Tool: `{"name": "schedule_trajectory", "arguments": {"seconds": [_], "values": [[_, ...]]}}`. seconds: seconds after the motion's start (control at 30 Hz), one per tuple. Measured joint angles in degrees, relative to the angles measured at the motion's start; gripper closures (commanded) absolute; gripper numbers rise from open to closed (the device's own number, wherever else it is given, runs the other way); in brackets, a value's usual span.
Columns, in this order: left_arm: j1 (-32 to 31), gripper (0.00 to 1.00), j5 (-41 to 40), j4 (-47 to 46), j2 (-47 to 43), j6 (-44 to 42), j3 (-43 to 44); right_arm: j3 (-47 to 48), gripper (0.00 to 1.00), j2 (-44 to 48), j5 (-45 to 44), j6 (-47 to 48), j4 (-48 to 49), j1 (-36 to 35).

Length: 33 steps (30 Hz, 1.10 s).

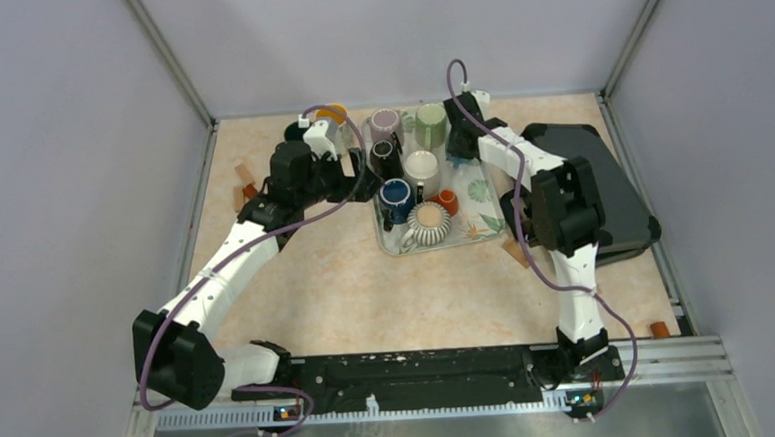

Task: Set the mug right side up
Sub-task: Turn over the cup on the tray.

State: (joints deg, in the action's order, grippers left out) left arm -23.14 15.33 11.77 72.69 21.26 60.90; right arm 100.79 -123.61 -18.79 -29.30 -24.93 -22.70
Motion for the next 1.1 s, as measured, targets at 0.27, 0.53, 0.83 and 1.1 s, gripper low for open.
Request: {"name": "schedule_trajectory", "arguments": {"seconds": [0.27, 0.53, 0.83, 1.1], "values": [[0.3, 0.02, 2.1, -4.0, 0.0, 6.2, -2.2, -4.5, 1.0, 4.5, 1.1, 0.2, 1.7, 0.2], [0.4, 0.02, 4.8, -8.5, 1.2, 11.0, -2.2, -8.1, 1.0, 12.1, 2.6, 0.0, 5.0, 0.6], [1.4, 0.02, 10.0, -15.3, 4.8, 18.2, -2.2, -15.8, 1.0, 22.3, 8.4, -2.9, 10.9, 0.8], [3.0, 0.02, 17.5, -24.3, 10.8, 26.7, -2.1, -26.7, 1.0, 31.9, 20.2, -9.7, 22.4, 0.8]]}}
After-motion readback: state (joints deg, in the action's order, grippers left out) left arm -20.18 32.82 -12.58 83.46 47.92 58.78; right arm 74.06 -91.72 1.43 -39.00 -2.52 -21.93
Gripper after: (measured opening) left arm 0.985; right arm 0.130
